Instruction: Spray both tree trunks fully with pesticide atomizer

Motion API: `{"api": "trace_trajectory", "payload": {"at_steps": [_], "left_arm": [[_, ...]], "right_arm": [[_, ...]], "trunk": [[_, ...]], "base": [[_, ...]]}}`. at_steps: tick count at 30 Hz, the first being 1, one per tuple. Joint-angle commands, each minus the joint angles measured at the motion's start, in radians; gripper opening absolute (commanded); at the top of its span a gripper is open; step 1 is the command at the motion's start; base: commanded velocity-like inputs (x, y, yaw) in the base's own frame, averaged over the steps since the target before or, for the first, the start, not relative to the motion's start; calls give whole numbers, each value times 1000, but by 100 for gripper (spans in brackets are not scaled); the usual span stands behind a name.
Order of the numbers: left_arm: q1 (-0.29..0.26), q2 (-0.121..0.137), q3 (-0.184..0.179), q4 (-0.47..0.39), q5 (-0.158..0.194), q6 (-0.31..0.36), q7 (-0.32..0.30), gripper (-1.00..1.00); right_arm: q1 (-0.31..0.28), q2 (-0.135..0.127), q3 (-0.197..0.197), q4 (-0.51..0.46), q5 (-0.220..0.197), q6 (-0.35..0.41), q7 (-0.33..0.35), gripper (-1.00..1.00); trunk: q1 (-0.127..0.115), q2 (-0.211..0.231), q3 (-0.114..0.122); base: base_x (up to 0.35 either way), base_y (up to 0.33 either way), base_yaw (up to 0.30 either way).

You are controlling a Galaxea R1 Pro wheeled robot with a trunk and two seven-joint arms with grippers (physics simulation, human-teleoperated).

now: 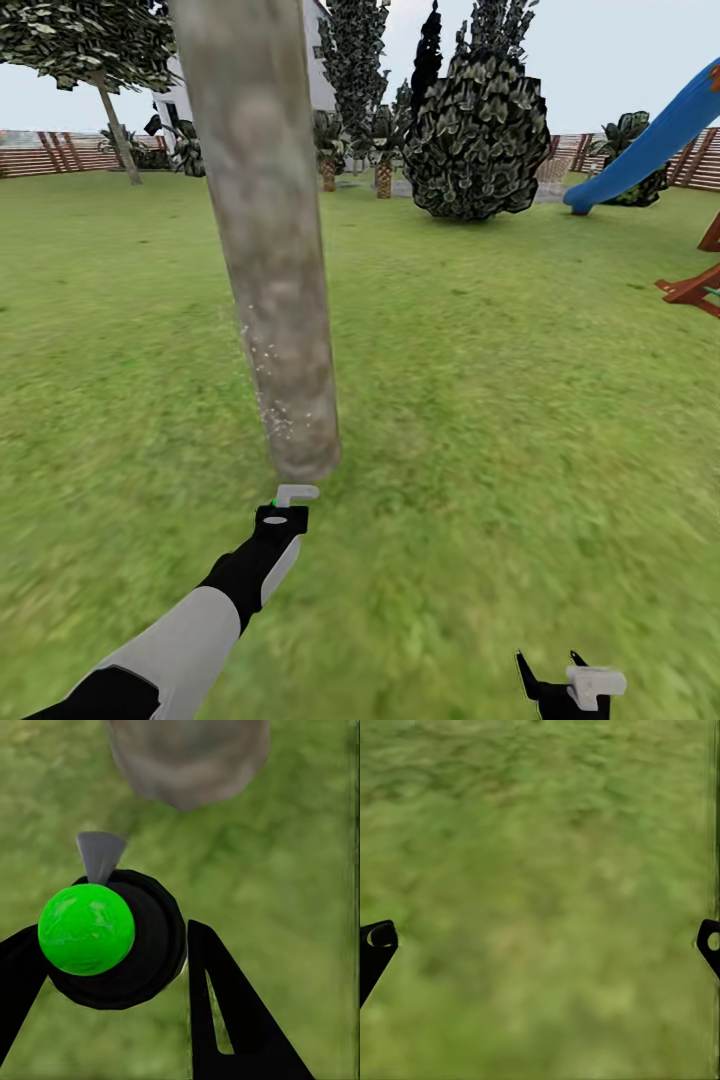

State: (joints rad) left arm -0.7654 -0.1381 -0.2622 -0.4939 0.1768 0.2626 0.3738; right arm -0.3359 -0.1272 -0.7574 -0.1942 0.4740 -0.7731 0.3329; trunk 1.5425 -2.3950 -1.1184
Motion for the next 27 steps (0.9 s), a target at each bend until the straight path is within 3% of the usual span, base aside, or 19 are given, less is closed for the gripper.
{"api": "trace_trajectory", "payload": {"at_steps": [1, 7, 27], "left_arm": [[0, 0, 0, 0, 0, 0, 0, -100], [0, 0, 0, 0, 0, 0, 0, -100], [1, 0, 0, 0, -2, 0, 1, -100]], "right_arm": [[0, 0, 0, 0, 0, 0, 0, 100], [0, 0, 0, 0, 0, 0, 0, 100], [0, 0, 0, 0, 0, 0, 0, 100]], "trunk": [[0, 0, 0], [0, 0, 2], [0, 0, 17]], "base": [[72, -275, 1], [72, -275, 76], [85, -275, 243]]}}
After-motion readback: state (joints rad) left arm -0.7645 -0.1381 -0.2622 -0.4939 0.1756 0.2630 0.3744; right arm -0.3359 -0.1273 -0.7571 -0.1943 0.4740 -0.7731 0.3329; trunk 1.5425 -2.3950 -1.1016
